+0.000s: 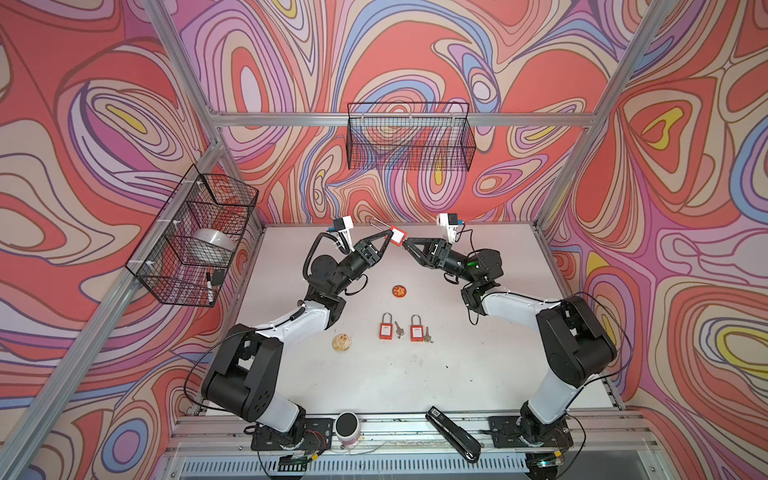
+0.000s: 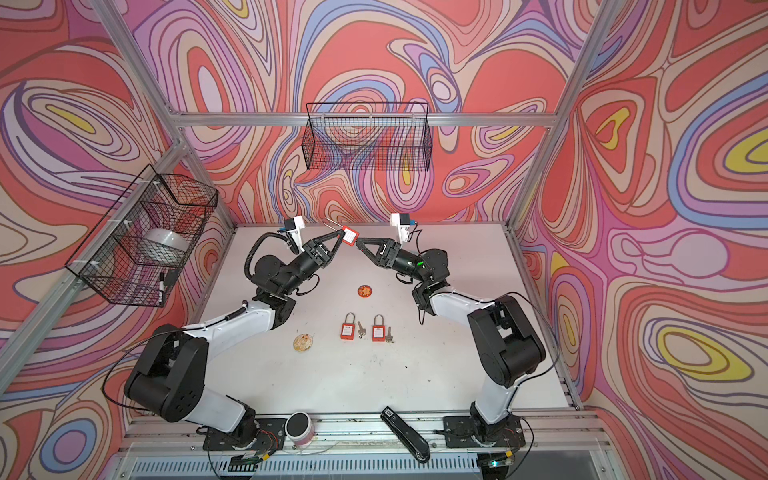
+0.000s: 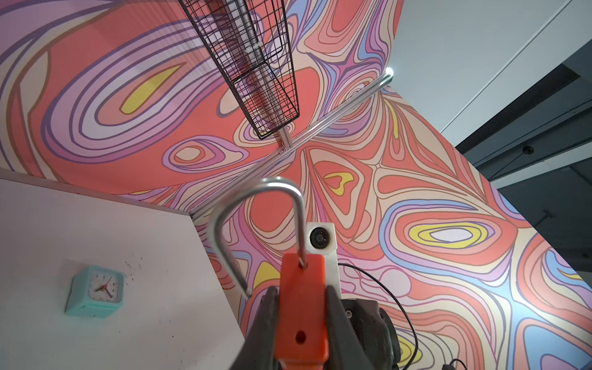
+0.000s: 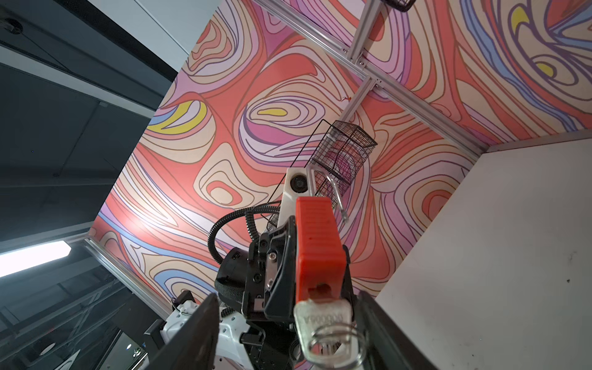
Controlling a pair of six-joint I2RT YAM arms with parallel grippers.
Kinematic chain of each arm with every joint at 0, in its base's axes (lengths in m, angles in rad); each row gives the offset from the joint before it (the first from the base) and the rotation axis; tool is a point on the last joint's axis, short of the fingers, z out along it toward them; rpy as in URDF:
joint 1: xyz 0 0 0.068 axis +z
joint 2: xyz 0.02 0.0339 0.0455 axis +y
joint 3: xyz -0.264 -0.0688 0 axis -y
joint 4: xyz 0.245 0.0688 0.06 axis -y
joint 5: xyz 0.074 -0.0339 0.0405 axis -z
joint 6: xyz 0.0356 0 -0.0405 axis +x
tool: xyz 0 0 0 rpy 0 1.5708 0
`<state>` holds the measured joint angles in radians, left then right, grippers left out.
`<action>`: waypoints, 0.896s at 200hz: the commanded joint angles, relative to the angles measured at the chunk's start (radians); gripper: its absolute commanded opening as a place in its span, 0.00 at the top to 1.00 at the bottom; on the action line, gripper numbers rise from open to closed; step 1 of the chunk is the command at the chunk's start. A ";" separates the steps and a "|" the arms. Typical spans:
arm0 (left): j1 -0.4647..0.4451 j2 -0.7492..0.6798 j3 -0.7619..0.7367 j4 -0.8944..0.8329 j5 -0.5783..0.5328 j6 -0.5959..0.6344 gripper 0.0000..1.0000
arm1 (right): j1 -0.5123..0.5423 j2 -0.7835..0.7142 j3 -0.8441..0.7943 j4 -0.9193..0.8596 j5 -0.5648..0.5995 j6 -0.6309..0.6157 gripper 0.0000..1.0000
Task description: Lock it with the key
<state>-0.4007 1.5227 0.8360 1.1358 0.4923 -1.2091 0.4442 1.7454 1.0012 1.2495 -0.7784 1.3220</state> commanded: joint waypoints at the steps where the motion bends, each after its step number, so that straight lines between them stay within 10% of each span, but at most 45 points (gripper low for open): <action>1: 0.000 -0.030 -0.002 0.101 0.006 -0.019 1.00 | 0.014 0.020 0.027 0.027 -0.002 0.004 0.36; 116: -0.001 -0.037 -0.023 0.068 0.027 0.007 1.00 | 0.033 0.102 0.119 -0.006 -0.022 0.025 0.83; 145: 0.000 -0.074 -0.028 -0.009 0.031 0.078 0.53 | 0.032 0.099 0.129 -0.044 -0.032 0.024 1.00; 179: 0.009 -0.129 -0.053 -0.098 0.032 0.149 0.42 | 0.028 0.077 0.128 -0.056 -0.029 0.018 1.00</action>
<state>-0.4000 1.4467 0.8051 1.0664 0.5041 -1.1316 0.4725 1.8374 1.1027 1.1965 -0.8036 1.3380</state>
